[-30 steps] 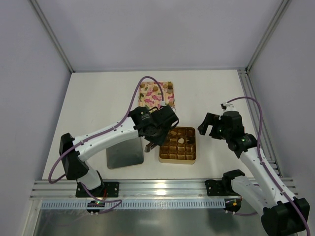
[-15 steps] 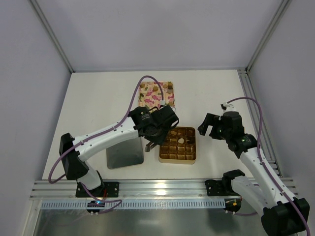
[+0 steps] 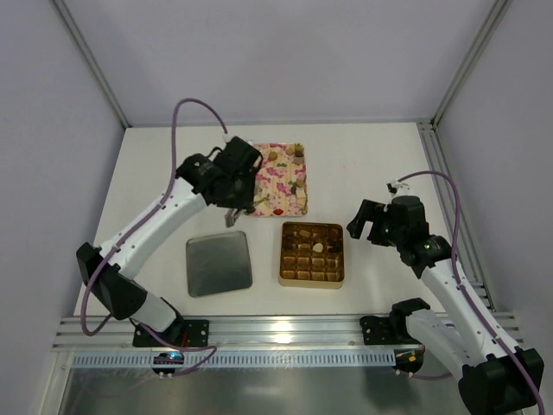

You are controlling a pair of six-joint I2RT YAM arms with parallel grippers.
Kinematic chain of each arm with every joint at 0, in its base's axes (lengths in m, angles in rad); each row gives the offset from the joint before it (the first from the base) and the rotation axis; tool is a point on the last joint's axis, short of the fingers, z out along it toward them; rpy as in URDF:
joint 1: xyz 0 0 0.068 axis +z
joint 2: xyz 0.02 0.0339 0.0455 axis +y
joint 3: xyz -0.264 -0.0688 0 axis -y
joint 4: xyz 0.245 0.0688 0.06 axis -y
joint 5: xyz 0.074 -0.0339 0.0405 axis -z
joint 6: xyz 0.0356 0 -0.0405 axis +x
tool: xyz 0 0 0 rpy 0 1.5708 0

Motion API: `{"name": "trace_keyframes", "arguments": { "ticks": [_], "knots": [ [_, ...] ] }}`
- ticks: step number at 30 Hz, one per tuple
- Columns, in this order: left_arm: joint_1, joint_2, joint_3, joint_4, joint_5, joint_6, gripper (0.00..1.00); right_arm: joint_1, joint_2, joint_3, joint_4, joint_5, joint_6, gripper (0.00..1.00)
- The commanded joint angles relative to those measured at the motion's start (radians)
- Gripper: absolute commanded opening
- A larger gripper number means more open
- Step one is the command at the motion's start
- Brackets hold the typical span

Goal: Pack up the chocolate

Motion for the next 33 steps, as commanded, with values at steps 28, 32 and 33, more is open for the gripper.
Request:
{"name": "trace_keyframes", "arguments": {
  "ticks": [28,32,33],
  "knots": [
    [0.842,0.805,0.462,0.268,0.049,0.121,0.71,0.000,-0.014,0.067,-0.030,-0.093,-0.039,1.00],
    [0.847,0.814,0.465,0.271,0.062,0.124,0.76,0.001,-0.010,0.053,-0.019,-0.094,-0.036,1.00],
    [0.846,0.815,0.464,0.274,0.065,0.122,0.77,0.000,-0.009,0.050,-0.019,-0.096,-0.036,1.00]
  ]
}}
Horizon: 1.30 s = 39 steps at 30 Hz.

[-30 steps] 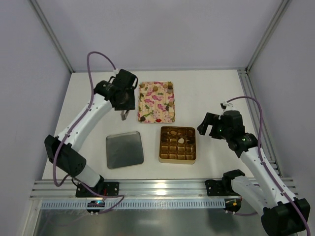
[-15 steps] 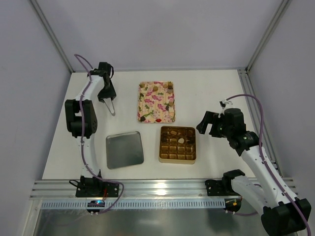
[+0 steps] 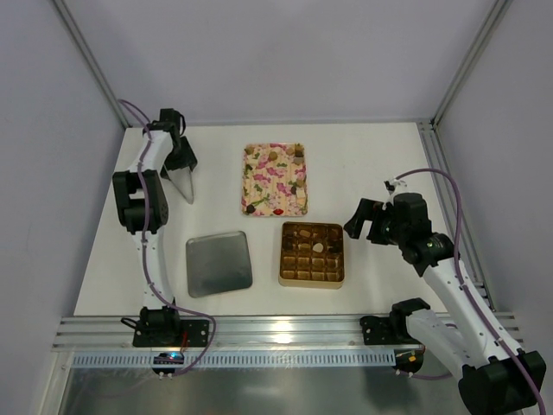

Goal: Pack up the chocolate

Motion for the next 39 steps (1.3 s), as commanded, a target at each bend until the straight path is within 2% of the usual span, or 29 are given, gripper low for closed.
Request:
{"name": "trace_keyframes", "arguments": {
  "ticks": [1,9,16,19,24,28,31,32,36,39],
  "knots": [
    [0.010,0.004,0.032,0.012,0.019,0.004,0.78,0.000,-0.010,-0.005,0.024,-0.012,-0.010,1.00],
    [0.011,-0.030,0.011,0.027,0.053,-0.005,0.87,0.001,-0.023,0.007,0.012,-0.011,-0.016,1.00],
    [0.010,-0.189,0.022,0.032,0.102,-0.019,0.90,0.001,-0.017,0.041,-0.007,-0.009,-0.023,1.00],
    [0.004,-0.261,-0.042,0.041,0.136,-0.042,0.90,0.000,-0.014,0.053,-0.002,-0.018,-0.023,1.00],
    [-0.045,-0.486,-0.268,0.081,0.138,-0.068,0.84,0.003,-0.007,0.073,-0.007,-0.018,-0.032,1.00],
    [-0.079,-0.686,-0.583,0.121,0.161,-0.094,0.76,0.018,0.003,0.081,0.012,-0.047,-0.023,1.00],
    [-0.099,-0.847,-0.751,0.138,0.157,-0.120,0.71,0.064,0.026,0.098,0.015,-0.023,-0.020,1.00],
    [-0.099,-0.884,-0.859,0.147,0.162,-0.125,0.71,0.083,0.038,0.098,0.023,-0.018,-0.020,1.00],
    [-0.101,-1.065,-1.052,0.133,0.171,-0.140,0.65,0.113,0.062,0.104,0.042,-0.015,-0.009,1.00],
    [-0.101,-1.114,-1.139,0.113,0.150,-0.151,0.63,0.159,0.104,0.122,0.070,-0.014,0.005,1.00]
  ]
}}
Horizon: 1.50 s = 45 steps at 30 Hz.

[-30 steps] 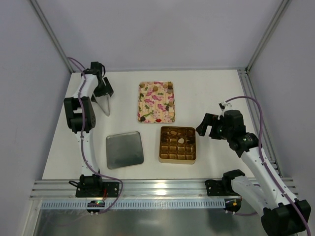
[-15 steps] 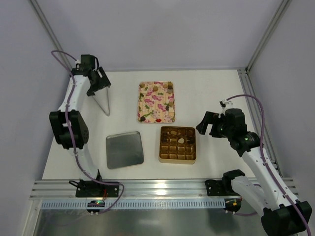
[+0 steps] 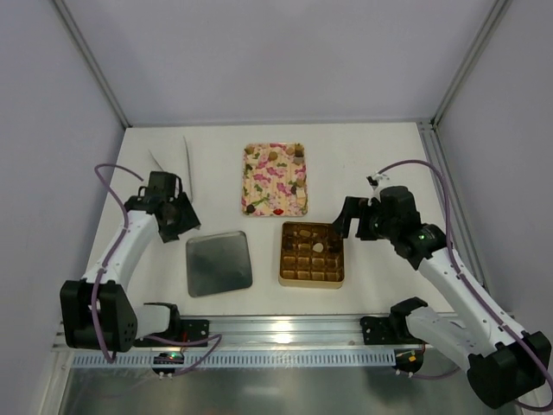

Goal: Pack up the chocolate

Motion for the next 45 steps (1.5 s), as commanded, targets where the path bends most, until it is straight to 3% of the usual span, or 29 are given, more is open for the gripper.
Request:
{"name": "trace_keyframes", "arguments": {
  "ticks": [1,8,17,23,30,36,45],
  "knots": [
    [0.002,-0.077,-0.066,0.005,-0.013,-0.027,0.63,0.058,0.045,0.067,0.062,0.018,0.019,1.00],
    [0.008,0.040,0.010,-0.066,-0.092,0.066,0.58,0.145,0.142,0.144,0.084,0.049,0.027,1.00],
    [0.063,0.238,0.027,-0.035,0.075,0.177,0.46,0.201,0.244,0.208,0.124,0.042,0.028,1.00],
    [0.074,0.364,0.026,0.000,0.097,0.194,0.32,0.227,0.295,0.241,0.145,0.034,0.025,1.00],
    [0.108,0.427,0.046,0.003,0.088,0.200,0.24,0.265,0.358,0.285,0.159,0.031,0.022,1.00],
    [0.108,0.449,0.058,0.000,0.109,0.211,0.00,0.303,0.444,0.337,0.174,0.022,0.025,1.00],
    [0.108,0.375,0.070,0.002,0.210,0.220,0.00,0.345,0.614,0.489,0.187,-0.040,0.002,1.00]
  ]
}}
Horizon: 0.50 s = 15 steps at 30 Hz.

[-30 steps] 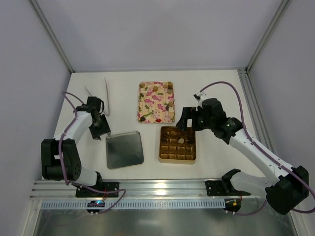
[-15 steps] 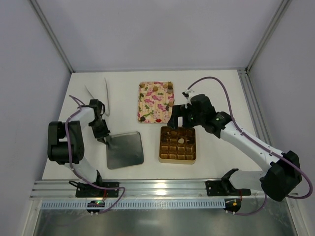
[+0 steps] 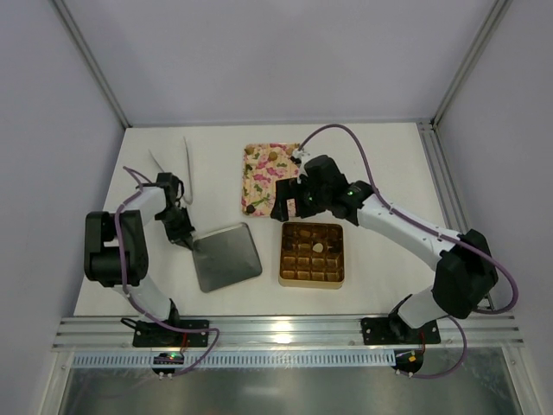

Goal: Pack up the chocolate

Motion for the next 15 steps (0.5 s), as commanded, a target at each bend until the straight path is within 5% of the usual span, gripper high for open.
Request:
{"name": "trace_keyframes", "arguments": {
  "ticks": [1,15],
  "knots": [
    [0.004,-0.065,0.021,0.026,0.081,0.017,0.00,0.014,0.077,0.108,0.034,-0.064,-0.020,1.00],
    [0.007,-0.178,0.024,0.023,0.205,0.018,0.00,0.057,0.323,0.298,-0.014,-0.141,-0.042,0.98]
  ]
}}
